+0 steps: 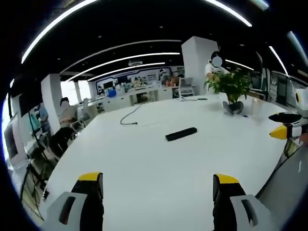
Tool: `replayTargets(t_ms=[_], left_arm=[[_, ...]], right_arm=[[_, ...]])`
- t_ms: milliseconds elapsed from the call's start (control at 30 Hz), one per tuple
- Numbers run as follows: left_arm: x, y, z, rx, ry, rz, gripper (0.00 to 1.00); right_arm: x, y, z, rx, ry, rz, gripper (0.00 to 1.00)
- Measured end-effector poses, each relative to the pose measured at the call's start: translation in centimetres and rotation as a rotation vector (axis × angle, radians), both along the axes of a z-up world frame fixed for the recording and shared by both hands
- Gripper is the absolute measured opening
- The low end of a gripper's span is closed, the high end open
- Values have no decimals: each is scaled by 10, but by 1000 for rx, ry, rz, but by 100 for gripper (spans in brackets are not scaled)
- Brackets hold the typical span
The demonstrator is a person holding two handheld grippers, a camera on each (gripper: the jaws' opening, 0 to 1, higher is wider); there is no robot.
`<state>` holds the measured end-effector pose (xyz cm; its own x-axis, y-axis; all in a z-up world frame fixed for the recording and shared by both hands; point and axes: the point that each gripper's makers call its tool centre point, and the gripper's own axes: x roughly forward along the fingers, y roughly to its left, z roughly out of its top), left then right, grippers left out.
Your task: Press the specified remote control buttons in sequence, fully releasing each button before pressing the next.
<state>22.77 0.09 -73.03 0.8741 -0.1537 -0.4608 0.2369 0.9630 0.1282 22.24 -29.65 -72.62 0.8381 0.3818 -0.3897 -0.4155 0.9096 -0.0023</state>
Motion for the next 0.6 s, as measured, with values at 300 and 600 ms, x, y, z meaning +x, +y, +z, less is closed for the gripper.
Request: replayTargets(t_ms=[300, 600], left_arm=[[31, -16, 20, 16, 17, -111, 92], [72, -30, 35, 129, 20, -265, 86]], right_arm=[[-5, 8, -8, 5, 59, 44, 60], [-11, 10, -17, 0, 125, 62, 29]])
